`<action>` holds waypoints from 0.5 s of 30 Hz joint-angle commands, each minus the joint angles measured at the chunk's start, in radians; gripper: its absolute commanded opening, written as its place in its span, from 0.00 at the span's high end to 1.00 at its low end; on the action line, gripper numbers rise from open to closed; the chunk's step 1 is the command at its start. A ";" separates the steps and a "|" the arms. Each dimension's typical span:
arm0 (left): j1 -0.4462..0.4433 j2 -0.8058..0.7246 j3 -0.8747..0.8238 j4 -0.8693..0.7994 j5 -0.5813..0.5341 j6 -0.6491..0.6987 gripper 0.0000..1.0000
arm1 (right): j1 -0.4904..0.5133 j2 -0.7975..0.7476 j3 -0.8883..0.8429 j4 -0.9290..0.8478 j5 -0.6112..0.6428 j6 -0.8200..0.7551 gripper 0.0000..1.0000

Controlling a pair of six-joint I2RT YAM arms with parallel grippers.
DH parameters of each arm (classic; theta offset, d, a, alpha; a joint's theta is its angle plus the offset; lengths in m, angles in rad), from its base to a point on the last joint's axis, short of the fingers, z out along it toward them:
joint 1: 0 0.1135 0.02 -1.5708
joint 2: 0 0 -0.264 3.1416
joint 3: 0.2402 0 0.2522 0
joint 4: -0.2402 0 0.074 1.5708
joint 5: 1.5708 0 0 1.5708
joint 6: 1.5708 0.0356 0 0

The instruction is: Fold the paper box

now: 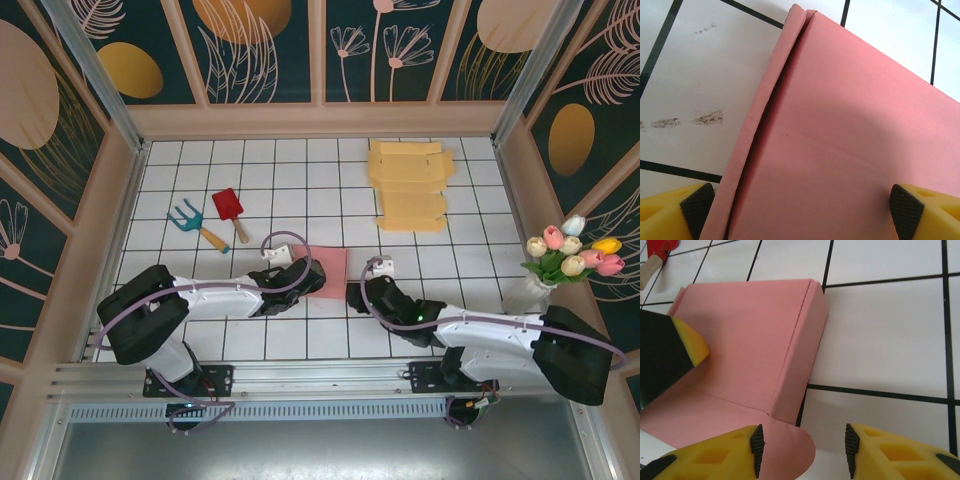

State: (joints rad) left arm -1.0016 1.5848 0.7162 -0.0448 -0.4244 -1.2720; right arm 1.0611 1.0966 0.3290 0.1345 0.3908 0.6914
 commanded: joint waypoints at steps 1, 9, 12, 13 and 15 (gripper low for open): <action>-0.004 0.029 0.005 -0.017 0.015 0.013 0.09 | -0.004 0.022 -0.010 0.051 -0.020 0.021 0.48; -0.003 0.040 0.007 -0.008 0.019 0.020 0.09 | -0.004 0.110 -0.005 0.122 -0.086 0.024 0.48; -0.003 0.047 0.013 -0.006 0.023 0.024 0.09 | -0.001 0.146 0.007 0.139 -0.114 0.026 0.48; -0.004 0.050 0.014 -0.006 0.025 0.023 0.09 | 0.001 0.155 0.010 0.141 -0.117 0.028 0.48; -0.004 0.054 0.015 -0.006 0.027 0.024 0.09 | 0.006 0.171 0.016 0.152 -0.121 0.031 0.48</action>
State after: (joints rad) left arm -1.0016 1.6005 0.7223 -0.0284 -0.4274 -1.2644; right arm 1.0611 1.2411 0.3302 0.2523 0.3111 0.6998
